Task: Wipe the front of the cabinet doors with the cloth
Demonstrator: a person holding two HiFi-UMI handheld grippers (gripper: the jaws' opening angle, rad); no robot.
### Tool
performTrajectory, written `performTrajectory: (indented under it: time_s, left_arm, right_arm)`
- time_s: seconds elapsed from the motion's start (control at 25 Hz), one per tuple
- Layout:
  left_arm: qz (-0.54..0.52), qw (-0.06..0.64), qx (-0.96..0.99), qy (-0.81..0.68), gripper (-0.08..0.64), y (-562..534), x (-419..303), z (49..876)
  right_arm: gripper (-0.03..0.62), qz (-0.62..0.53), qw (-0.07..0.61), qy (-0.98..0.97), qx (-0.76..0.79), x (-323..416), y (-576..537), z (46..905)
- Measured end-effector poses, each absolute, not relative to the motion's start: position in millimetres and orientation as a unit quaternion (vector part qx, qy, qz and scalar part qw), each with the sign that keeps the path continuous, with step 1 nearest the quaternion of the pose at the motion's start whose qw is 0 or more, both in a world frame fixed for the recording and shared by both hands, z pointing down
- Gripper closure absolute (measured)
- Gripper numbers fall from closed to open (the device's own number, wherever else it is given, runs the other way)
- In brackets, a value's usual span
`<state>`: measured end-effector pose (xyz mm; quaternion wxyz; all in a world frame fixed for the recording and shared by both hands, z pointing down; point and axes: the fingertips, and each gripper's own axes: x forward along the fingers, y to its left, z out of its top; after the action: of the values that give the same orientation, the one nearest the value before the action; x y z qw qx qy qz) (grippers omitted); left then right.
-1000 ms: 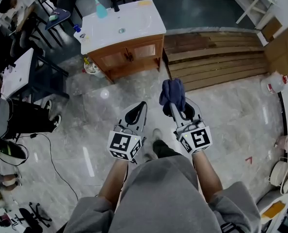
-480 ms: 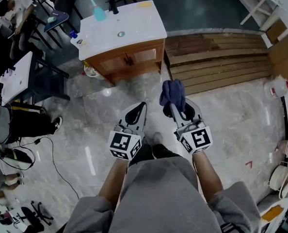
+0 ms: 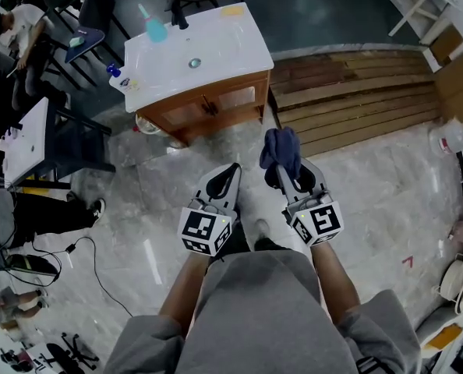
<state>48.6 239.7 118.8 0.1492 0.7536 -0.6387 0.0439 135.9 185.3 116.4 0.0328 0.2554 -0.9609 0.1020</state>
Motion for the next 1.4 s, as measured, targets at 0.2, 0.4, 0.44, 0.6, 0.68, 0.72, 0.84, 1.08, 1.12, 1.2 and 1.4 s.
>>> performTrajectory:
  time_s: [0.2, 0.4, 0.44, 0.6, 0.68, 0.72, 0.84, 1.08, 1.12, 1.2, 1.4]
  left_arm:
    - [0.050, 0.154, 0.764, -0.625, 0.551, 204.1, 16.1, 126.9]
    - [0.062, 0.156, 0.780, -0.603, 0.551, 167.2, -15.5, 139.0]
    - [0.065, 0.158, 0.784, -0.596, 0.551, 161.0, -20.6, 141.9]
    - [0.081, 0.163, 0.798, -0.574, 0.551, 136.2, -37.0, 150.5]
    - [0.087, 0.165, 0.805, -0.563, 0.551, 125.5, -43.0, 153.9]
    - [0.090, 0.166, 0.809, -0.557, 0.551, 121.1, -44.7, 155.5]
    - [0.096, 0.168, 0.822, -0.536, 0.551, 109.9, -47.8, 158.7]
    - [0.106, 0.171, 0.837, -0.509, 0.551, 93.7, -55.3, 171.6]
    - [0.108, 0.172, 0.839, -0.505, 0.551, 91.0, -55.6, 174.5]
    - [0.109, 0.177, 0.840, -0.501, 0.551, 85.6, -54.9, 178.8]
    - [0.115, 0.179, 0.840, -0.499, 0.551, 69.1, -50.5, 188.5]
  right_arm:
    - [0.509, 0.120, 0.030, -0.953, 0.277, 106.5, 156.6, 124.7]
    - [0.509, 0.138, 0.027, -0.942, 0.305, 73.8, 124.8, 138.1]
    - [0.509, 0.142, 0.023, -0.939, 0.313, 68.5, 119.5, 139.9]
    - [0.509, 0.162, 0.011, -0.925, 0.344, 53.8, 98.9, 147.2]
    - [0.509, 0.172, 0.006, -0.917, 0.360, 49.5, 91.0, 151.2]
    - [0.509, 0.176, 0.005, -0.913, 0.369, 48.4, 88.1, 153.3]
    - [0.509, 0.188, 0.003, -0.900, 0.393, 47.8, 80.1, 159.6]
    - [0.509, 0.207, -0.008, -0.878, 0.432, 43.8, 63.4, 175.1]
    - [0.509, 0.210, -0.009, -0.875, 0.436, 43.7, 61.4, 177.5]
    - [0.509, 0.214, -0.009, -0.871, 0.441, 44.2, 57.6, 181.2]
    - [0.509, 0.219, -0.007, -0.870, 0.442, 48.9, 45.2, 190.2]
